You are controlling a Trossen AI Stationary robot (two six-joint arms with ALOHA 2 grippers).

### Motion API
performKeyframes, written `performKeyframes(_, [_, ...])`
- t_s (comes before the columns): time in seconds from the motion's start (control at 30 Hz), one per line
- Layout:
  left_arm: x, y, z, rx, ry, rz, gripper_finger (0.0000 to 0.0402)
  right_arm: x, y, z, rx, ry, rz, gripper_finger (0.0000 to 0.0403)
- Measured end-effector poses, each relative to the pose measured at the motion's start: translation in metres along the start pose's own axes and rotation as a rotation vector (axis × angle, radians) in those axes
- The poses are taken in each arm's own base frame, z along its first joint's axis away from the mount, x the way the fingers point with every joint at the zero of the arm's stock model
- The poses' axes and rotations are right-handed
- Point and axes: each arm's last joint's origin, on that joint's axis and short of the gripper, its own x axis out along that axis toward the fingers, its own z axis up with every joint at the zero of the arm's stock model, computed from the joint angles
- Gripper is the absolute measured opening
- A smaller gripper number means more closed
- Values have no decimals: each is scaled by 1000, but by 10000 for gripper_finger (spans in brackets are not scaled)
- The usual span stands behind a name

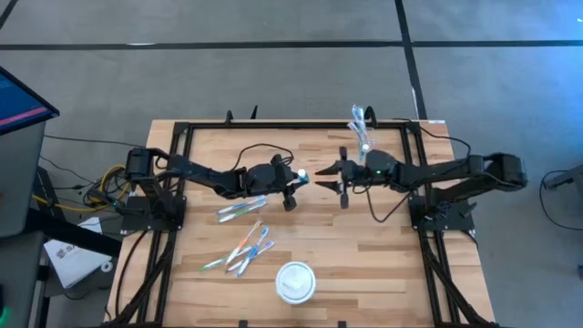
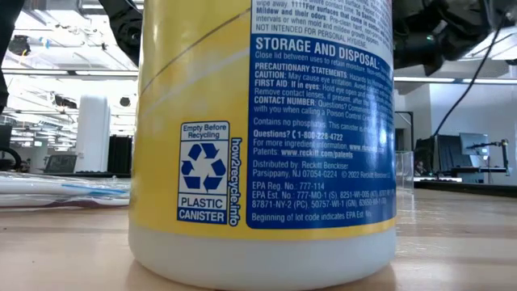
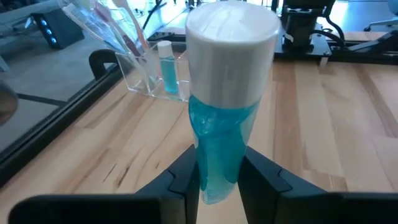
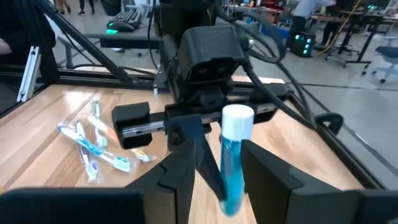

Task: Pick & Place toothbrushing station
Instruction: Put the blue mouthwash into the transparent organizer

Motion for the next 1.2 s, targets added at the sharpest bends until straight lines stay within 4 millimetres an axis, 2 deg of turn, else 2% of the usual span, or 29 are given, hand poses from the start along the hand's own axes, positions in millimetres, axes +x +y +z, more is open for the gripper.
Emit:
performKeyframes(0.6, [-2,-9,-2,15,19,-27,81,38,0,0,-17,47,22,119])
performKeyframes(1.2, [-2,-9,-2,14,18,-26,81,40,3,3,-33,44,30,153])
